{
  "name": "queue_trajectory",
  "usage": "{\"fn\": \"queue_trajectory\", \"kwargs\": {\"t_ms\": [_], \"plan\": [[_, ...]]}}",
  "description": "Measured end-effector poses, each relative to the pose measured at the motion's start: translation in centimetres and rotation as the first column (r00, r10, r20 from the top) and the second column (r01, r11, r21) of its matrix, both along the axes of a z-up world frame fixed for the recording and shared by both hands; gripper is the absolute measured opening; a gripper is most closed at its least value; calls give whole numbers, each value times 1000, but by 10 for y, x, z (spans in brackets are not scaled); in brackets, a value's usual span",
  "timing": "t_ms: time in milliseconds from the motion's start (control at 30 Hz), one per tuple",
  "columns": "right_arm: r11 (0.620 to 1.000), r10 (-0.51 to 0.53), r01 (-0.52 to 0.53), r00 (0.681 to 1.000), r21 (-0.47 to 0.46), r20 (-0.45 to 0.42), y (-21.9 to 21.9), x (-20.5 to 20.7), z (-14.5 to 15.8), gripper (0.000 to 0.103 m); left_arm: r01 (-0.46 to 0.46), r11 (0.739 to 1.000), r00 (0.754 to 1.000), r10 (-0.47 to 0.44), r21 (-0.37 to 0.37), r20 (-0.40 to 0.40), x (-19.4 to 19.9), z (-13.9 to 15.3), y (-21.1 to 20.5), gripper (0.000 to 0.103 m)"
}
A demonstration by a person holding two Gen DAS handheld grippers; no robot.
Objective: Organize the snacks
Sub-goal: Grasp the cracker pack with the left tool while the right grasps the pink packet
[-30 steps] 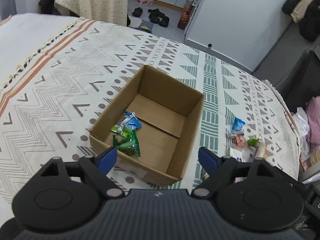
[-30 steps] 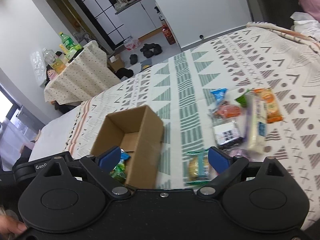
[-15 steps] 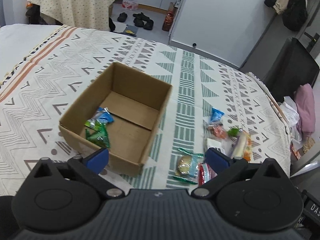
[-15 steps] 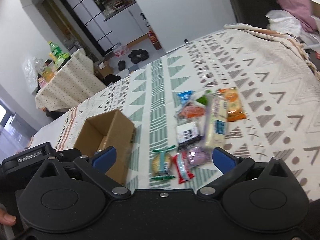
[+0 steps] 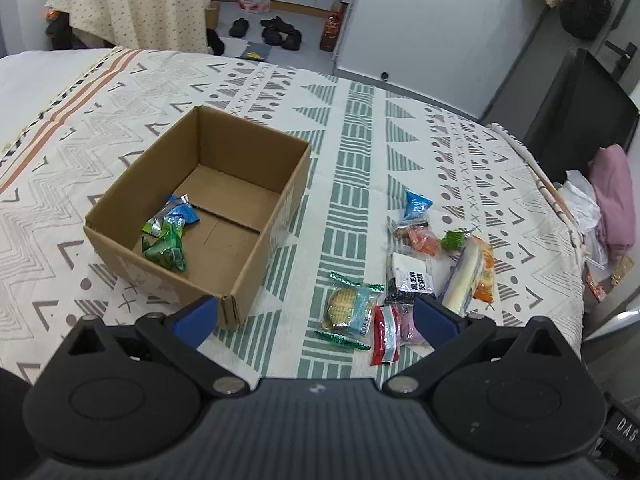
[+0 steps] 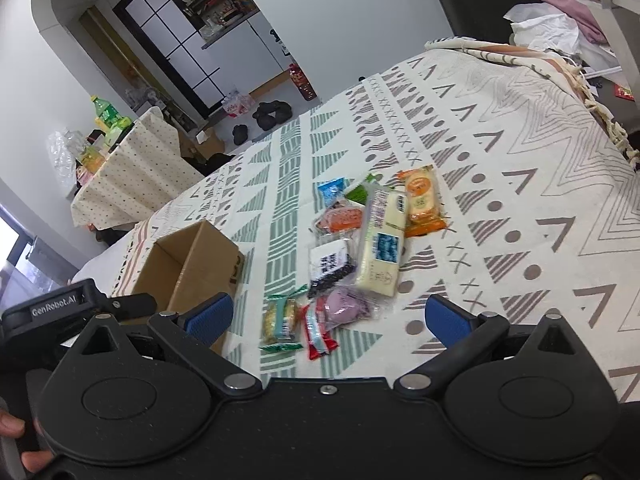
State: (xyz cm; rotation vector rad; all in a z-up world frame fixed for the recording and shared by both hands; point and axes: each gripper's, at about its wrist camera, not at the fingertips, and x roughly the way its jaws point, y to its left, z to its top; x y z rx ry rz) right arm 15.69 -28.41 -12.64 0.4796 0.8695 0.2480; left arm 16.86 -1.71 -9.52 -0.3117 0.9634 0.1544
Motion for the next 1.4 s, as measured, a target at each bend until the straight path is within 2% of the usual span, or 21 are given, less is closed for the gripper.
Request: {"fn": "queue_trajectory", "kwargs": {"t_ms": [100,233,333,400,500,700,867,933,1033,1167,1400], "plan": [[1000,-15,15,1000,4,-8,-4,0,-6,103,-1,1000,1000,1,-7,-15,3,-5,-5,103],[999,-44,45,998,9,-50,-10,5,-24,102,11,1000,1000,-10,26,-24,8,-14,-16,103],[997,-54,57,996,46,-69,-14,9,-31,96,29,999,999,-28,35,-34,12,-23,-24,103],[995,-62,69,994,74,-88,-15,16,-39,95,39,999,998,-37,30,-41,16,-29,-27,102],[993,-42,52,994,108,-99,-12,24,-47,87,44,999,998,-44,8,-52,22,-39,-30,100],[978,-25,57,987,201,-159,-9,40,-68,71,50,999,996,-50,-4,-79,37,-59,-35,86],[980,-15,56,978,192,-208,1,57,-86,62,42,999,993,-44,-18,-113,49,-75,-36,80],[980,-9,52,976,192,-220,4,61,-90,59,40,999,991,-42,-19,-123,54,-81,-36,74],[977,-11,63,969,202,-246,6,69,-99,59,42,999,989,-45,-28,-142,62,-89,-36,68],[975,-10,68,965,213,-261,8,74,-106,59,42,999,986,-46,-27,-162,71,-101,-38,67],[985,13,33,964,172,-265,20,83,-114,59,44,999,981,-45,-13,-188,84,-116,-40,64]]}}
